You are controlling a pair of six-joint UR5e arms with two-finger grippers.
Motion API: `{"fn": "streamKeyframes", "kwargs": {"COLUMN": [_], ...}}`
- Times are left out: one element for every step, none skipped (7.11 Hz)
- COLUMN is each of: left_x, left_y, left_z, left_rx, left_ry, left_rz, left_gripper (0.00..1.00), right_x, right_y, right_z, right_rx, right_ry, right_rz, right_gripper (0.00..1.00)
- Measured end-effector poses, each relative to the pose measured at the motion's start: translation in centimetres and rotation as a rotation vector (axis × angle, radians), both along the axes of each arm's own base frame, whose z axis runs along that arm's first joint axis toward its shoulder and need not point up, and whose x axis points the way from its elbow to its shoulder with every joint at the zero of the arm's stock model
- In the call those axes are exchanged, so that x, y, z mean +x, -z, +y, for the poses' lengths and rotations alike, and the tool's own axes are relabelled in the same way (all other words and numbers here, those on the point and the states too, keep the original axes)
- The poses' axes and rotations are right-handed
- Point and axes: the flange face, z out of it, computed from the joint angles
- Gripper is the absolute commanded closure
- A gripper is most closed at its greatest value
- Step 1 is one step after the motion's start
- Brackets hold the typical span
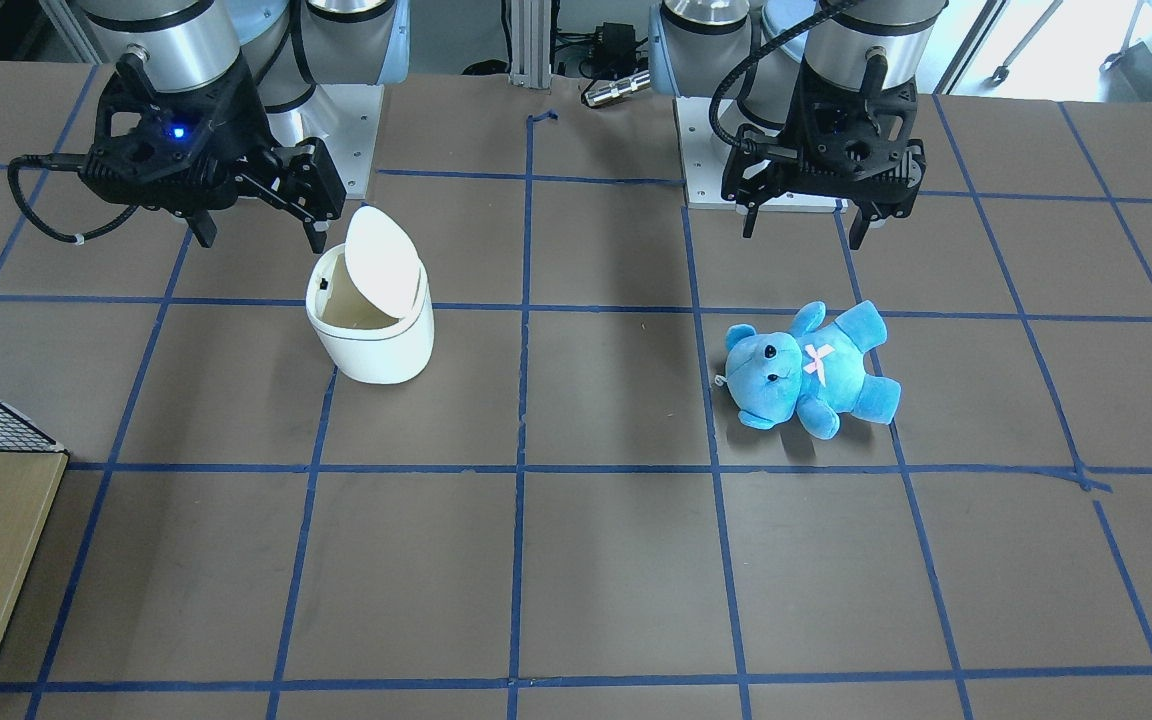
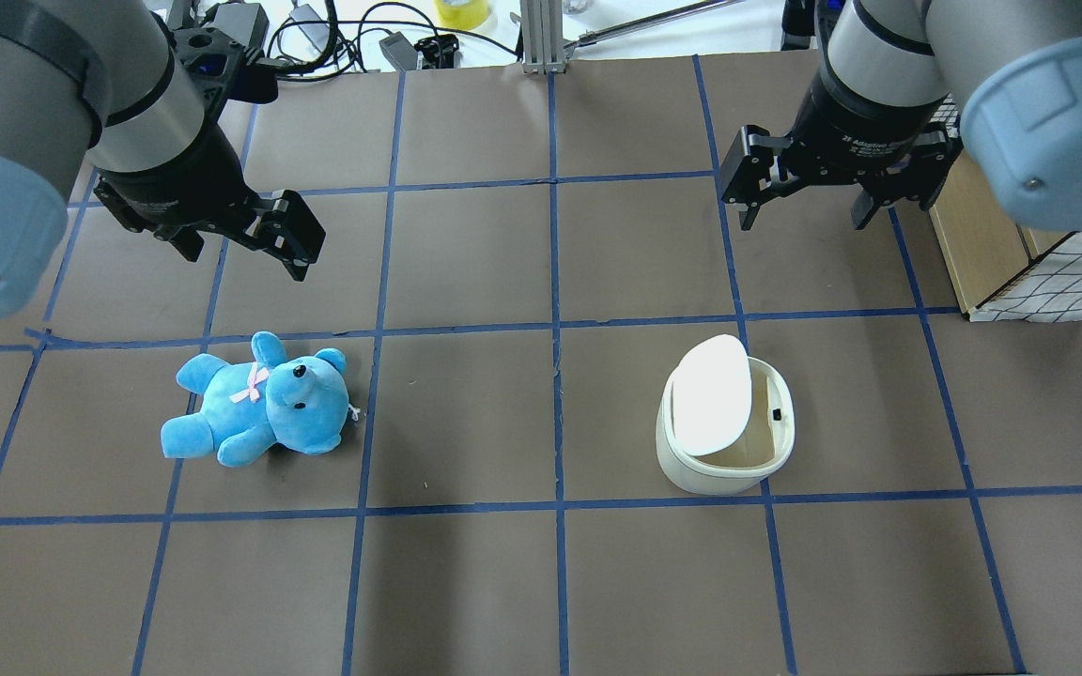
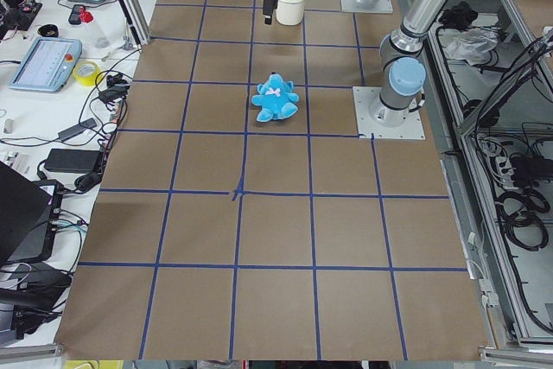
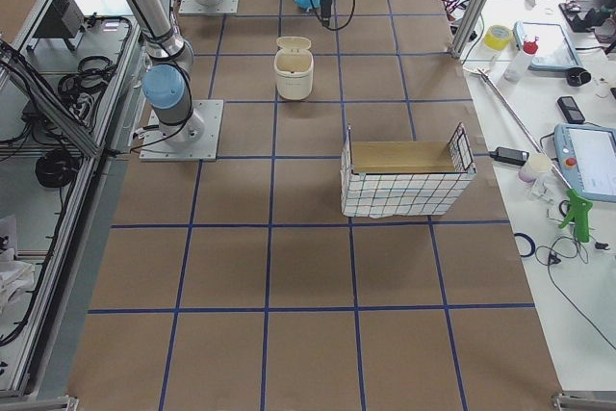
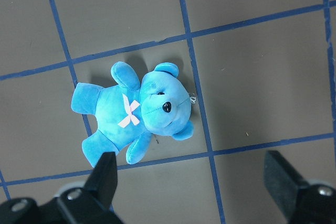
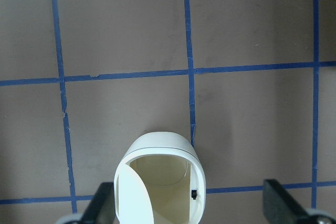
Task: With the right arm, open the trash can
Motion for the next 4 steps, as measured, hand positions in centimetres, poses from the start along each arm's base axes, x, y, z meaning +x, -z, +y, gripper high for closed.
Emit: {"fn": "streamKeyframes", "kwargs": {"left_x": [0.00, 0.00, 0.00, 0.00], "left_y": [0.00, 0.00, 0.00, 0.00], "left_z": [0.00, 0.00, 0.00, 0.00], "left_rx": [0.000, 0.000, 0.000, 0.000], "left_ry": [0.000, 0.000, 0.000, 0.000], "left_rz": [0.000, 0.000, 0.000, 0.000], "left_gripper": [0.00, 0.00, 0.00, 0.00], "right_x": [-0.04, -0.09, -0.11, -0.14], "right_y": [-0.02, -0.03, -0.03, -0.02], "right_z": [-0.02, -0.03, -0.03, -0.02], "right_rx": [-0.001, -0.001, -0.001, -0.001], "right_ry": [0.001, 0.001, 0.001, 0.001], "right_rz": [0.002, 0.004, 0.006, 0.009], "right_gripper": [0.00, 0.00, 0.00, 0.00]}}
